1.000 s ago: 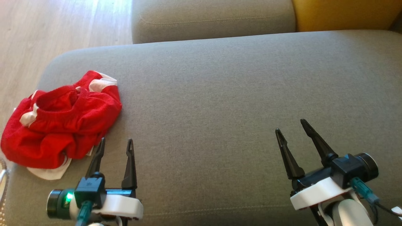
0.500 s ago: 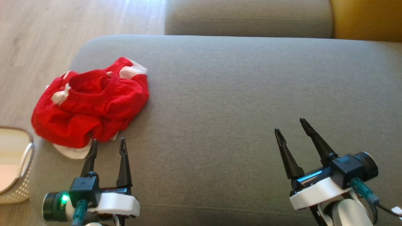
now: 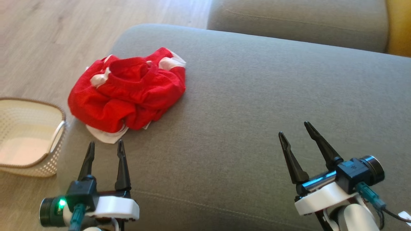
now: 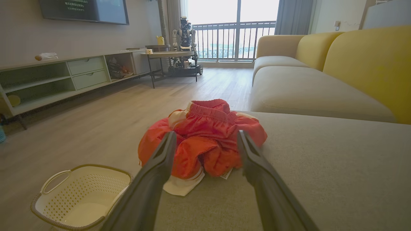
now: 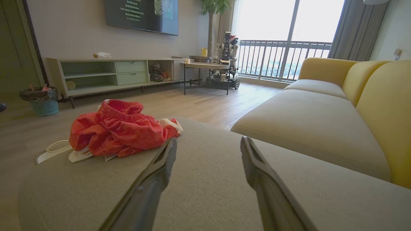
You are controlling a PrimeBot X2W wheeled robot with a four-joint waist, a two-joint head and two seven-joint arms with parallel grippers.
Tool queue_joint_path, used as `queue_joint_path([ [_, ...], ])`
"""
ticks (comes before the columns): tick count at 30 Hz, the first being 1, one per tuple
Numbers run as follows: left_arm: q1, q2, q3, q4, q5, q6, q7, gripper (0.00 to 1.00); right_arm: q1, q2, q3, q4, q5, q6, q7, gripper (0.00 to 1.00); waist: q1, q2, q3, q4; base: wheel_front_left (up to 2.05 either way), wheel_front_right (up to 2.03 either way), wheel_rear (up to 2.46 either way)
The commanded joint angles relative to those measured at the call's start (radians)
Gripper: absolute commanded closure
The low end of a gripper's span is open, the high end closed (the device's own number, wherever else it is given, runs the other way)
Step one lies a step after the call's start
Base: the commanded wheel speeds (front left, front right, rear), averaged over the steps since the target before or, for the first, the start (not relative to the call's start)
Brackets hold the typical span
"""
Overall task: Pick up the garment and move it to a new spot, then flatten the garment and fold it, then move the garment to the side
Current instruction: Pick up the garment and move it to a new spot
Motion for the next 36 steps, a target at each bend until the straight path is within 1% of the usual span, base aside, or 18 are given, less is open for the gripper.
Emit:
queue_joint_path([
  [1, -0.022, -0.004, 0.031, -0.039, 0.006, -0.002, -0.012, 0.00, -0.028, -0.011, 0.027, -0.036, -0.008, 0.000, -0.009, 0.00, 0.0000, 0.0000, 0.003, 0.014, 0.00, 0.00, 0.00],
  [5, -0.026, -0.005, 0.032, -0.042, 0.005, -0.003, -0.012, 0.00, -0.025, -0.011, 0.032, -0.033, -0.012, 0.000, -0.009, 0.00, 0.0000, 0.0000, 0.014, 0.037, 0.00, 0.00, 0.00],
  [8, -0.052, -0.006, 0.032, -0.043, 0.003, -0.012, -0.012, 0.00, -0.025, -0.011, 0.033, -0.035, -0.023, 0.000, -0.009, 0.00, 0.0000, 0.0000, 0.031, 0.050, 0.00, 0.00, 0.00],
  [13, -0.140, -0.003, 0.060, -0.062, 0.003, -0.031, -0.012, 0.00, -0.034, -0.011, 0.033, -0.040, -0.050, 0.000, -0.009, 0.00, 0.0000, 0.0000, 0.081, 0.057, 0.00, 0.00, 0.00],
  [15, -0.194, 0.006, 0.079, -0.061, -0.002, -0.045, -0.012, 0.00, -0.044, -0.011, 0.031, -0.044, -0.064, 0.000, -0.009, 0.00, 0.0000, 0.0000, 0.112, 0.056, 0.00, 0.00, 0.00],
  [19, -0.328, 0.037, 0.120, 0.025, -0.026, -0.087, -0.012, 0.00, -0.069, -0.011, 0.031, -0.044, -0.093, 0.000, -0.009, 0.00, 0.0000, 0.0000, 0.176, 0.050, 0.00, 0.00, 0.00],
  [23, -0.485, 0.080, 0.135, 0.178, -0.035, -0.122, -0.005, 0.00, -0.098, -0.011, 0.032, -0.046, -0.114, 0.000, -0.009, 0.00, 0.0000, 0.0000, 0.232, 0.033, 0.00, 0.00, 0.00],
  [27, -0.641, 0.126, 0.134, 0.318, -0.046, -0.163, 0.069, 0.00, -0.125, -0.011, 0.022, -0.046, -0.129, 0.000, -0.009, 0.00, 0.0000, 0.0000, 0.278, 0.012, 0.00, 0.00, 0.00],
  [33, -0.828, 0.176, 0.112, 0.490, -0.063, -0.222, 0.262, 0.00, -0.160, -0.011, 0.004, -0.049, -0.151, 0.000, -0.009, 0.00, 0.0000, 0.0000, 0.345, 0.005, 0.00, 0.00, 0.00],
  [36, -0.899, 0.184, 0.093, 0.569, -0.090, -0.254, 0.359, 0.00, -0.173, -0.011, 0.003, -0.045, -0.160, 0.000, -0.009, 0.00, 0.0000, 0.0000, 0.370, 0.010, 0.00, 0.00, 0.00],
])
